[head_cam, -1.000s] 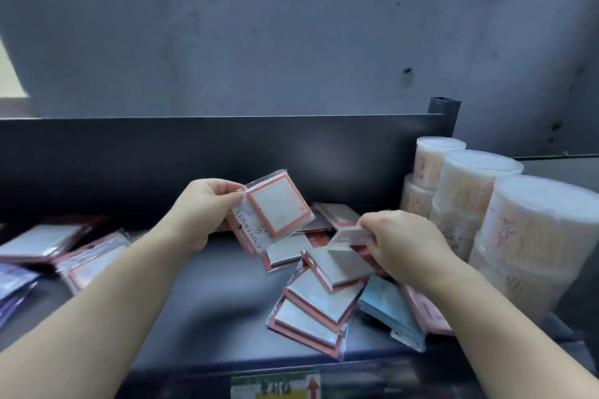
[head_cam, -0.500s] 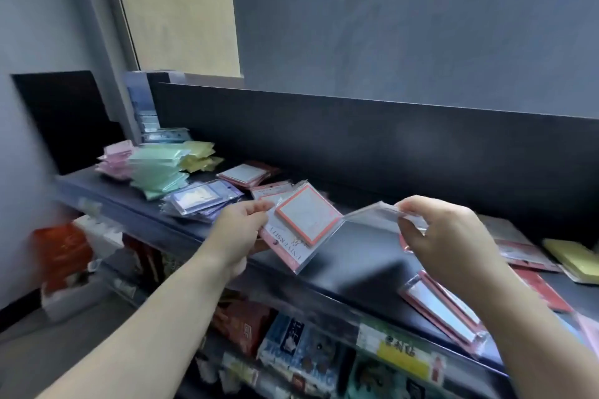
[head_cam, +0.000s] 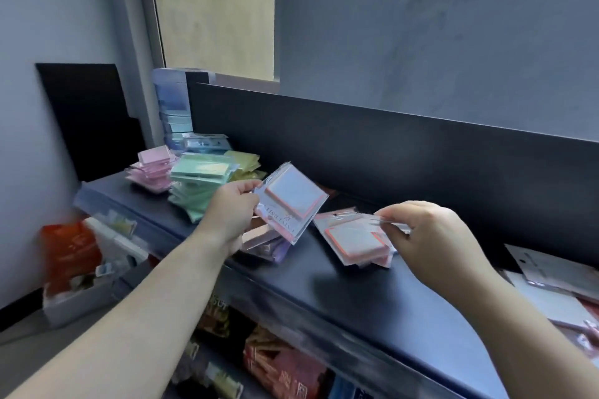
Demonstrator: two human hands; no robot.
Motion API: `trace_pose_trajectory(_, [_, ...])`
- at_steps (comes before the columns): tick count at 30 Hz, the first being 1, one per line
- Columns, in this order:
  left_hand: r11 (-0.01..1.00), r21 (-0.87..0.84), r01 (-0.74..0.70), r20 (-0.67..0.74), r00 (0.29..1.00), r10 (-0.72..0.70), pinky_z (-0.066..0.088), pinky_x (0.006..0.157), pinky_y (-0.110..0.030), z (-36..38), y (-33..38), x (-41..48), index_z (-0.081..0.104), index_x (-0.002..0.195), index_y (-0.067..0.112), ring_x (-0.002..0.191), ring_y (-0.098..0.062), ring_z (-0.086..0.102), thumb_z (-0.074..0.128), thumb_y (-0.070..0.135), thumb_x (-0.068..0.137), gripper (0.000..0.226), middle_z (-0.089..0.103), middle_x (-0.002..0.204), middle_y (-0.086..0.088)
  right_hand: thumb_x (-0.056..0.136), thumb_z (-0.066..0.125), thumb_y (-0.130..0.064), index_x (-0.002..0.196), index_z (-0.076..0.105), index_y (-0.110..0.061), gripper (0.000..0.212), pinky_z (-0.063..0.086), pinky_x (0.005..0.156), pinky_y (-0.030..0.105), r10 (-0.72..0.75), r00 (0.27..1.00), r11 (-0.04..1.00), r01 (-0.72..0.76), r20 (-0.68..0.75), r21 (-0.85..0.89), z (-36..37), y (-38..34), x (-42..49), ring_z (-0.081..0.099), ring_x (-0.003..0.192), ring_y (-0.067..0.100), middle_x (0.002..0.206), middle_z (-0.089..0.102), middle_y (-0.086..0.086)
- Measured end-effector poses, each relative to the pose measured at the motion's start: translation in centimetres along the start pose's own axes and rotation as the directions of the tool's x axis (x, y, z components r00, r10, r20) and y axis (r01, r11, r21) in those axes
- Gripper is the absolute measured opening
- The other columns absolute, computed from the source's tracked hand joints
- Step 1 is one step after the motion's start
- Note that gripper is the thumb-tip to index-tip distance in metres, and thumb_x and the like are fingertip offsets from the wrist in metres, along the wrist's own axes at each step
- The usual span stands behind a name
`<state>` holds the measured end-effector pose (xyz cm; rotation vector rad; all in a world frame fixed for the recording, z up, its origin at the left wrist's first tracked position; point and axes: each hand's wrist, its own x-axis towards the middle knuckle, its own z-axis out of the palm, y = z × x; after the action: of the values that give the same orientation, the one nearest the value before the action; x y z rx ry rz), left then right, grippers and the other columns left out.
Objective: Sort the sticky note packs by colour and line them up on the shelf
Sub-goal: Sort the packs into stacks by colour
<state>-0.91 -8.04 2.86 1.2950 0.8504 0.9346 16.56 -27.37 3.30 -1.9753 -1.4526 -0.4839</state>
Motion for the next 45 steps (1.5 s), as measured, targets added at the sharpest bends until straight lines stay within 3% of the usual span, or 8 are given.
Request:
trace_pose_trajectory(15, [0.951,-0.297,-0.088,0.146,0.980,0.136,0.056,0.071,-0.038,-4.8,2.1,12.2,0.057,0.105,0.015,0.086,-0.023,0.070,0.041,-0.003,0.096,0.026,0.071,0.094,-0.008,0.071,0.064,-0.009,0.084,0.078,-0.020,0.023,0.054,0.081,0.041,-0.081,0.989,0.982,0.058,-0.121,-0.182,11.5,-4.1,10.8,0.069,0.085,0.024,0.090,0.074,-0.004])
trace_pose_trajectory(21, [0.939,-0.344,-0.030,0.248,0.961,0.121,0.057,0.063,-0.030,-5.7,2.2,13.2,0.055,0.113,0.011,0.090,-0.025,0.070,0.040,-0.003,0.097,0.026,0.070,0.099,-0.011,0.089,0.046,-0.005,0.122,0.062,-0.035,0.048,0.020,0.114,0.037,0.314,0.874,0.939,-0.229,0.371,-0.256,14.3,-3.3,11.8,0.034,0.138,0.011,0.137,0.053,-0.014])
trace_pose_trajectory(24, [0.938,-0.347,0.002,0.305,0.946,0.111,0.054,0.059,-0.024,-5.2,1.8,13.0,0.054,0.118,0.010,0.083,-0.018,0.070,0.041,-0.001,0.097,0.026,0.070,0.095,-0.008,0.090,0.043,-0.003,0.126,0.061,-0.028,0.047,0.034,0.101,0.020,0.397,0.876,0.918,-0.380,0.273,-0.114,13.3,-4.2,11.5,0.049,0.124,0.005,0.125,0.058,-0.016])
trace_pose_trajectory(26, [0.941,-0.336,0.038,0.367,0.925,0.094,0.054,0.057,-0.024,-4.4,1.5,12.3,0.055,0.115,0.011,0.078,-0.016,0.071,0.042,0.001,0.098,0.024,0.072,0.091,-0.006,0.095,0.048,-0.013,0.129,0.057,-0.024,0.036,0.042,0.093,0.020,0.512,0.838,0.811,-0.544,0.191,0.216,12.2,-4.9,11.4,0.060,0.107,0.004,0.114,0.067,-0.011])
trace_pose_trajectory(29, [0.943,-0.318,0.092,0.463,0.883,0.070,0.053,0.053,-0.024,-2.5,1.2,10.3,0.057,0.103,0.016,0.068,-0.012,0.070,0.042,0.001,0.098,0.022,0.072,0.082,-0.002,0.098,0.049,-0.024,0.132,0.047,-0.017,0.035,0.052,0.072,0.030,0.660,0.702,0.376,-0.615,0.265,0.693,10.7,-5.7,11.2,0.064,0.075,0.015,0.090,0.069,0.004])
trace_pose_trajectory(33, [0.972,-0.204,0.121,0.638,0.769,0.038,0.055,0.061,-0.026,0.2,0.6,7.2,0.057,0.098,0.021,0.068,-0.009,0.068,0.040,-0.004,0.096,0.030,0.072,0.079,0.007,0.092,0.055,0.000,0.137,0.039,-0.010,0.050,0.054,0.064,0.031,0.769,0.578,0.216,-0.637,0.273,0.740,8.5,-5.2,9.1,0.060,0.073,0.021,0.100,0.064,0.012])
trace_pose_trajectory(38, [0.982,0.068,-0.179,0.739,0.670,0.071,0.030,0.112,-0.030,2.1,-1.1,5.0,0.039,0.142,0.025,0.131,-0.004,0.038,0.056,0.014,0.088,0.058,0.045,0.141,0.015,0.087,0.059,-0.001,0.135,0.043,-0.012,0.051,0.050,0.057,0.024,0.885,0.445,0.282,-0.744,0.135,0.606,5.9,-2.3,5.6,0.058,0.063,0.012,0.094,0.062,0.007])
trace_pose_trajectory(45, [0.896,0.190,-0.400,0.789,0.606,0.103,0.025,0.112,-0.026,5.7,-1.0,1.8,0.034,0.146,0.023,0.134,-0.003,0.034,0.049,0.012,0.095,0.054,0.036,0.148,0.011,0.088,0.060,-0.025,0.132,0.052,-0.019,0.045,0.041,0.068,0.019,0.855,0.517,0.510,-0.852,0.035,0.114,3.2,0.2,1.9,0.053,0.092,0.012,0.125,0.056,0.001])
